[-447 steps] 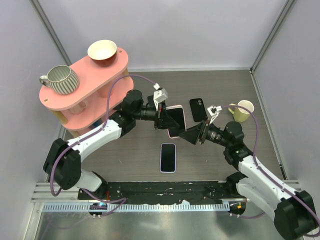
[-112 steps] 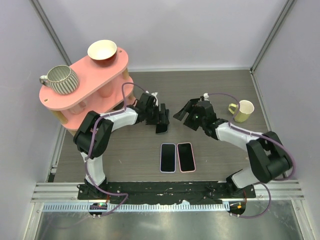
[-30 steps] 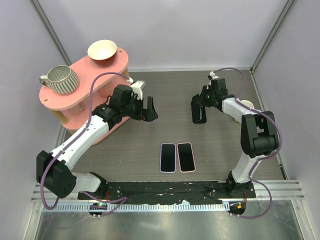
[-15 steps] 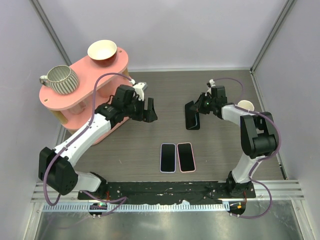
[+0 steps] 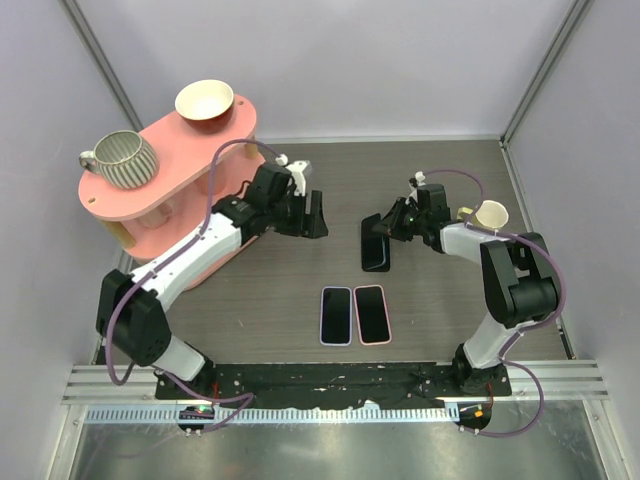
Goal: Put the phone into the phone case
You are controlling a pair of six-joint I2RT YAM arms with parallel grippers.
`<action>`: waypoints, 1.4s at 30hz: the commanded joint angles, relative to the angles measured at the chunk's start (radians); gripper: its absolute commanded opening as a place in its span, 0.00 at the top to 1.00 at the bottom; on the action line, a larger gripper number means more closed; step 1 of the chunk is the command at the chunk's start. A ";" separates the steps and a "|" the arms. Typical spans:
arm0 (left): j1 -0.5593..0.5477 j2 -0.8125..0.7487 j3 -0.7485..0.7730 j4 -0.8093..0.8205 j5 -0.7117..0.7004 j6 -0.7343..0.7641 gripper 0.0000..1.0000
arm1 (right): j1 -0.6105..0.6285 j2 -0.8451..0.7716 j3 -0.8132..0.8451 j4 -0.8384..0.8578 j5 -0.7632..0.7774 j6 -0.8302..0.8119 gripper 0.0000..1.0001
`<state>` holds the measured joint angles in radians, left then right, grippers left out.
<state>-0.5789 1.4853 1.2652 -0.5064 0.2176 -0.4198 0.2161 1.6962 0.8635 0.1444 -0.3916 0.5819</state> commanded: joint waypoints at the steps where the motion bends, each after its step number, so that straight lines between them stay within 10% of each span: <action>1: -0.047 0.078 0.069 0.012 -0.035 -0.045 0.29 | 0.011 -0.059 0.000 -0.012 0.014 -0.010 0.99; 42: -0.087 0.469 0.186 0.224 0.068 -0.224 0.49 | -0.001 -0.049 -0.040 -0.005 0.042 -0.010 0.99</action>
<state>-0.6632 1.9312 1.4204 -0.3538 0.2432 -0.6224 0.2203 1.6424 0.8093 0.1326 -0.3439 0.5896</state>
